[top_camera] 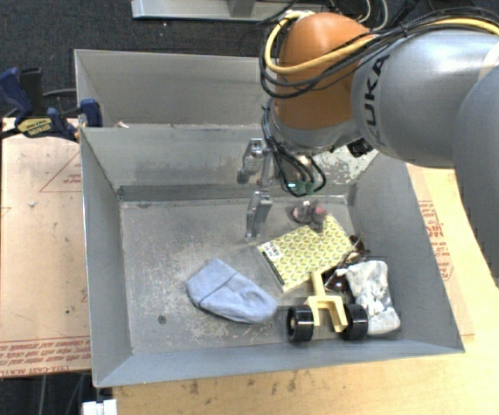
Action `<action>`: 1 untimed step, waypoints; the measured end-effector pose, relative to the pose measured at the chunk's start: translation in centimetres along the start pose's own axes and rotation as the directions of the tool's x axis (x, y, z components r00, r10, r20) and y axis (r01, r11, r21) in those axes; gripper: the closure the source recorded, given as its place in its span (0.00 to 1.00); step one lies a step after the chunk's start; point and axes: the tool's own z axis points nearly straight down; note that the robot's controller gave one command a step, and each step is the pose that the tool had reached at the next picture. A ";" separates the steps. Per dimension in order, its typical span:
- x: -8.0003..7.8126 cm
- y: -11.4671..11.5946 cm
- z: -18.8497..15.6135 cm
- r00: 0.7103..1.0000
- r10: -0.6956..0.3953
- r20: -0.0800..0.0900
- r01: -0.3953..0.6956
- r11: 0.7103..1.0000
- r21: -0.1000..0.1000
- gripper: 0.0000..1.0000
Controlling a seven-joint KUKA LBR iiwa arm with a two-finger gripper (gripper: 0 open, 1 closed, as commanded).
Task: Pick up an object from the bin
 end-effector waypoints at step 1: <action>-0.2 0.0 -0.5 1.000 0.001 0.008 -0.001 1.000 0.000 0.00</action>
Offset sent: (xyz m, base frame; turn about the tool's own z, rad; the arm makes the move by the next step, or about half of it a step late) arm -0.0982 0.0342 -0.1111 -0.2488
